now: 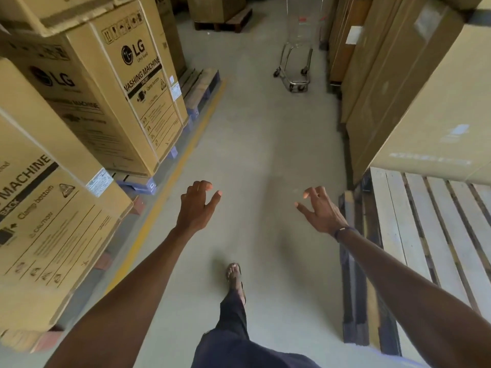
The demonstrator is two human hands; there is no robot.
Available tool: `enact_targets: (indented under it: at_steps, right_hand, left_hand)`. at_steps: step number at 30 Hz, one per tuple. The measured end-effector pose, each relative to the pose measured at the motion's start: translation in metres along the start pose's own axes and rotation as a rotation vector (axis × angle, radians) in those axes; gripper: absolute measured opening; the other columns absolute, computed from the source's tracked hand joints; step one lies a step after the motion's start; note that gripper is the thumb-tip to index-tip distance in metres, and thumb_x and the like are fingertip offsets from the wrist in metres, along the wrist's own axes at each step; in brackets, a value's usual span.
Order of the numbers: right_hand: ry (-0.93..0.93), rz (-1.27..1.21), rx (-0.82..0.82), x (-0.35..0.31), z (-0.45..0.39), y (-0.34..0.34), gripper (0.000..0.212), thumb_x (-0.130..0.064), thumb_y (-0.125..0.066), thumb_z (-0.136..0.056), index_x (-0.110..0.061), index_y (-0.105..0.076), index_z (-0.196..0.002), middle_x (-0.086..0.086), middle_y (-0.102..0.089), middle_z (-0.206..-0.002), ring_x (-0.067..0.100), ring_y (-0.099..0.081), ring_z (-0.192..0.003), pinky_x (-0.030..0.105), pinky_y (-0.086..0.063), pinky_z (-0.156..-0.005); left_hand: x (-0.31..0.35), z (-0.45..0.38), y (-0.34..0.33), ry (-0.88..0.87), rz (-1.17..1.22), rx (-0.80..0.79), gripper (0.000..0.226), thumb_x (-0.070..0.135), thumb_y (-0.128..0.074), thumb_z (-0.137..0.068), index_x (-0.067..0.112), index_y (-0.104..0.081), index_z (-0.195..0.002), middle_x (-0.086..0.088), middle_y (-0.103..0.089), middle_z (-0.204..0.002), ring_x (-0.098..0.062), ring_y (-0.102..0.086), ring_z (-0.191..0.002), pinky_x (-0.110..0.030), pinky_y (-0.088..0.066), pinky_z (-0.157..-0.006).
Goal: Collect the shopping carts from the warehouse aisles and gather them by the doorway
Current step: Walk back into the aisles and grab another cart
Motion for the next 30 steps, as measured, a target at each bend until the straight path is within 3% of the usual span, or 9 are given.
enact_targets:
  at_steps: [4,7,18,23,30]
  right_hand:
    - [-0.059,0.004,0.029,0.019,-0.102,0.006,0.05,-0.057,-0.056,-0.105,-0.014,-0.054,-0.132,0.01,-0.048,-0.133,0.028,-0.055,-0.082,0.04,-0.048,-0.081]
    - [-0.094,-0.019,0.055,0.033,-0.195,0.018,0.052,-0.06,-0.055,-0.103,-0.015,-0.054,-0.129,0.01,-0.048,-0.131,0.028,-0.056,-0.081,0.045,-0.053,-0.086]
    - [-0.196,-0.081,0.106,0.112,-0.447,0.04,0.057,-0.072,-0.046,-0.1,-0.023,-0.052,-0.127,0.001,-0.043,-0.127,0.027,-0.064,-0.09,0.047,-0.057,-0.088]
    - [-0.187,-0.113,0.118,0.166,-0.584,0.044,0.053,-0.065,-0.051,-0.102,-0.019,-0.053,-0.128,0.002,-0.044,-0.127,0.029,-0.062,-0.091,0.043,-0.054,-0.086]
    - [-0.126,-0.116,0.051,0.229,-0.794,0.078,0.04,-0.053,-0.06,-0.105,-0.02,-0.053,-0.125,0.002,-0.04,-0.126,0.03,-0.062,-0.092,0.041,-0.053,-0.088]
  left_hand:
    - [-0.021,-0.106,-0.013,-0.015,0.026,0.006,0.054,0.066,-0.041,-0.1,0.02,-0.056,-0.122,0.002,-0.062,-0.124,-0.023,-0.057,-0.118,-0.05,-0.039,-0.107]
    - [-0.03,-0.214,-0.02,-0.037,0.043,0.006,0.047,0.063,-0.044,-0.101,0.022,-0.055,-0.121,0.003,-0.062,-0.123,-0.023,-0.058,-0.117,-0.055,-0.043,-0.107]
    - [-0.008,-0.525,-0.088,-0.109,0.023,-0.122,0.05,0.062,-0.04,-0.1,0.02,-0.054,-0.122,0.002,-0.06,-0.125,-0.024,-0.056,-0.118,-0.047,-0.036,-0.106]
    - [-0.016,-0.659,-0.144,-0.108,0.037,-0.092,0.053,0.065,-0.039,-0.098,0.021,-0.056,-0.122,0.005,-0.061,-0.123,-0.024,-0.057,-0.118,-0.048,-0.039,-0.103]
    - [-0.017,-0.844,-0.189,-0.064,0.118,0.037,0.037,0.06,-0.048,-0.1,0.027,-0.054,-0.116,0.008,-0.061,-0.114,-0.023,-0.06,-0.108,-0.055,-0.049,-0.1]
Point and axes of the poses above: each hand's wrist, its own z-axis away from the middle knuckle, its own y-axis out of the back of the hand, x = y × z, the point moved 6 cm from there along -z, towards the middle knuckle
